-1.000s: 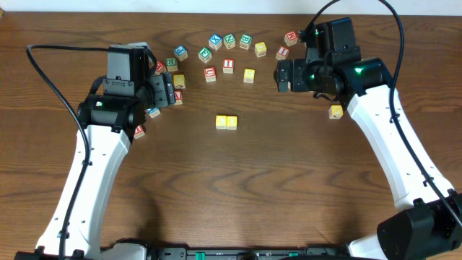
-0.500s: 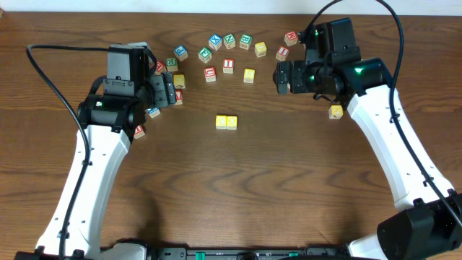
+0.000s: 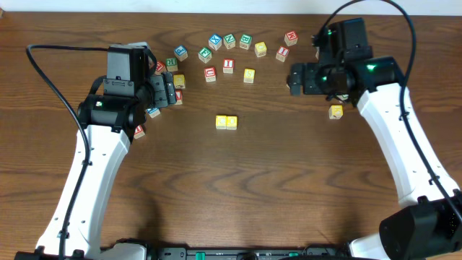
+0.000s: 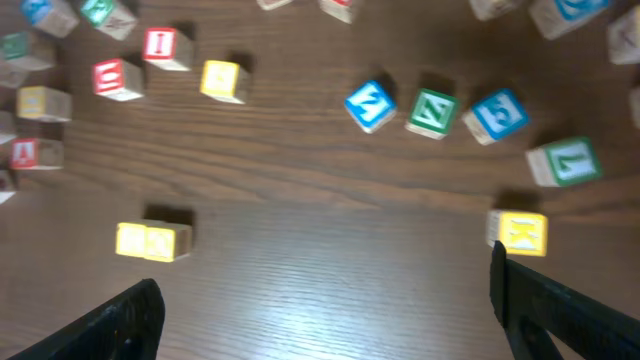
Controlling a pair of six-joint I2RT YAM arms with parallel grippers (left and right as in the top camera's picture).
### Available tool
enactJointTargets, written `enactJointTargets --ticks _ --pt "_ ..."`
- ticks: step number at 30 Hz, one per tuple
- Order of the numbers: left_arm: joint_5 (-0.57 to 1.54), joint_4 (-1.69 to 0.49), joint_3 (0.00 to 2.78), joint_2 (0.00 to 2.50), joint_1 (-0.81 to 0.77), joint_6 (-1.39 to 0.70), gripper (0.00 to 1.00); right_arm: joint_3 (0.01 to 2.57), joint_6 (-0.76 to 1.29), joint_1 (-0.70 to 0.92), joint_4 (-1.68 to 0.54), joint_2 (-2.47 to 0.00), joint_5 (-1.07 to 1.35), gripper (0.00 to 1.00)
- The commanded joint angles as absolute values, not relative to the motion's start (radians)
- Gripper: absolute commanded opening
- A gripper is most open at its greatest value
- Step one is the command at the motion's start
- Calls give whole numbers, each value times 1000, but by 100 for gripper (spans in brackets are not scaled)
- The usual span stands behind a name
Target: Spell out CORL
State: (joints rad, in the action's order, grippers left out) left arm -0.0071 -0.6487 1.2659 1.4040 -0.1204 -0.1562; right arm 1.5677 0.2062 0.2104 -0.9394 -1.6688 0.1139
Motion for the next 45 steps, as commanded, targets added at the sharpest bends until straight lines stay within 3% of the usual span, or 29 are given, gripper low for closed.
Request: enactJointTargets --ticks 1,30,37,45 --pt "-20 -650 1261 1406 -116 -150 86 1570 186 169 -958 -1678 107 99" --pt "-2 -650 1269 1440 -116 -130 86 1570 197 159 -946 -1678 104 99" --pt "60 -677 1383 1504 -117 -129 86 1570 196 159 -939 -1678 104 99" --pt "67 -876 1710 1727 -117 -90 85 1570 193 159 -936 -1678 104 99"
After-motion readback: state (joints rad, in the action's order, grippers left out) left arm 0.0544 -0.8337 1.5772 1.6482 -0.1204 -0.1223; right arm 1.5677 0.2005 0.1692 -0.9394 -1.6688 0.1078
